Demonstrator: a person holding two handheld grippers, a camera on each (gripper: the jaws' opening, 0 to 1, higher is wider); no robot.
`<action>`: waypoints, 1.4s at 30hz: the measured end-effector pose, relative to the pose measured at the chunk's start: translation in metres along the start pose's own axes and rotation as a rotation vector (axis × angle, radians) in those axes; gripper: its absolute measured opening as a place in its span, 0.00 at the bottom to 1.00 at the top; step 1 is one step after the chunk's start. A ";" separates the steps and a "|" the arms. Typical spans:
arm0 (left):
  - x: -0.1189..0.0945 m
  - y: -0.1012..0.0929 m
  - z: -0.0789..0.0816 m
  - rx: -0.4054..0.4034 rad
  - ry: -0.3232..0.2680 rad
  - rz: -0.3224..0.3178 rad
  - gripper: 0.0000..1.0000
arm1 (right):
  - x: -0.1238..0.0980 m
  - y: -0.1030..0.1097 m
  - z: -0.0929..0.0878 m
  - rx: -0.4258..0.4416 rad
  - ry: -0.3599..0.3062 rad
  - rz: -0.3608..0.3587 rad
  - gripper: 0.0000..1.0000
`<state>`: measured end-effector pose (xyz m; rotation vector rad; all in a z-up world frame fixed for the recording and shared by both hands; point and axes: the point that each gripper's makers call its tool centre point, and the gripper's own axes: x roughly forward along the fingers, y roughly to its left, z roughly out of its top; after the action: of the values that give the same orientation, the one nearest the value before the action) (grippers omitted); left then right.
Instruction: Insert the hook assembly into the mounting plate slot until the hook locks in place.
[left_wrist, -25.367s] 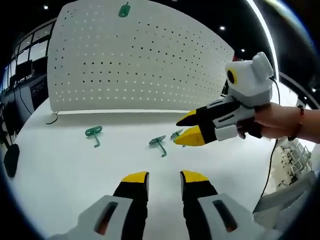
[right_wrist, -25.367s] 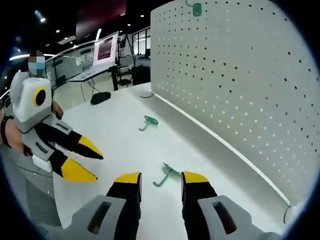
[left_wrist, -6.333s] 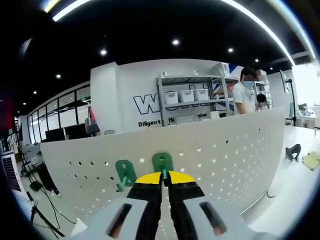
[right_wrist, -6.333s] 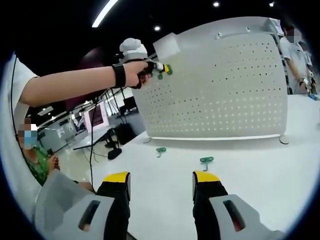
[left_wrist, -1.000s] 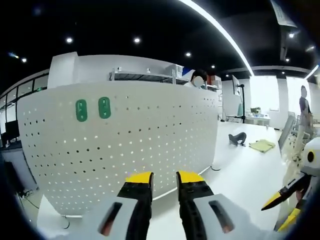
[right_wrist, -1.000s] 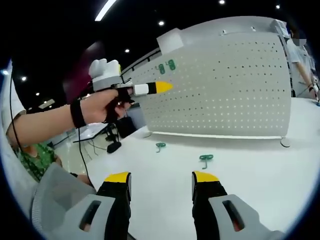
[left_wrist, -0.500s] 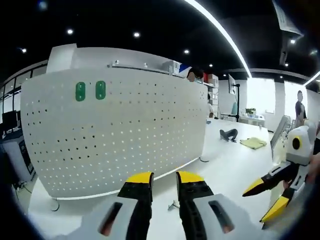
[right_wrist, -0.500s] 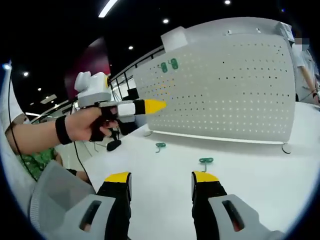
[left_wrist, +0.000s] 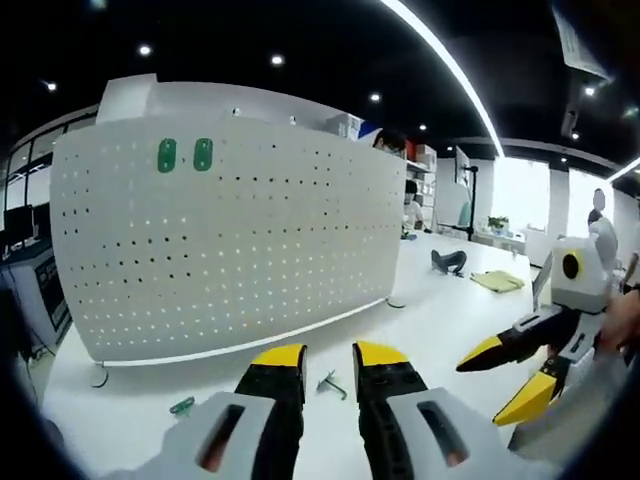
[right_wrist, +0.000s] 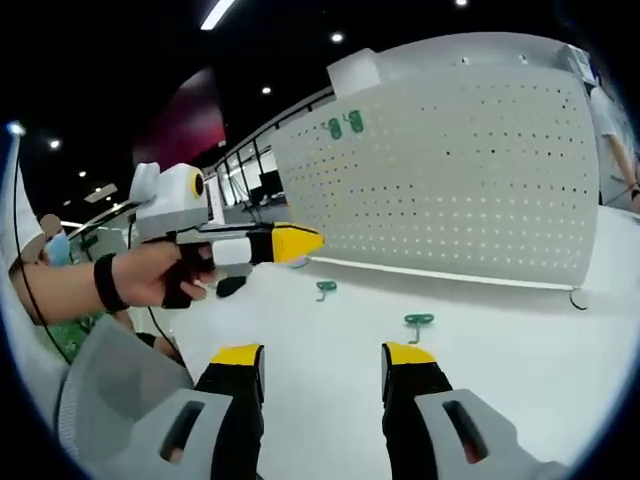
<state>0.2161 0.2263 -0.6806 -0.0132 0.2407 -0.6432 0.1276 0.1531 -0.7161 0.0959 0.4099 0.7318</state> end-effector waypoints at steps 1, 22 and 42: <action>-0.001 0.001 -0.002 -0.011 -0.002 0.005 0.20 | 0.001 0.000 -0.001 -0.002 0.002 0.001 0.47; -0.013 0.012 -0.047 -0.011 0.104 0.037 0.18 | -0.003 0.010 -0.011 0.012 0.011 0.010 0.45; -0.029 0.074 -0.080 -0.012 0.211 0.122 0.18 | -0.003 0.014 -0.019 0.028 0.023 0.015 0.43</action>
<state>0.2198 0.3079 -0.7581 0.0574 0.4456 -0.5220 0.1095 0.1605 -0.7299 0.1167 0.4417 0.7429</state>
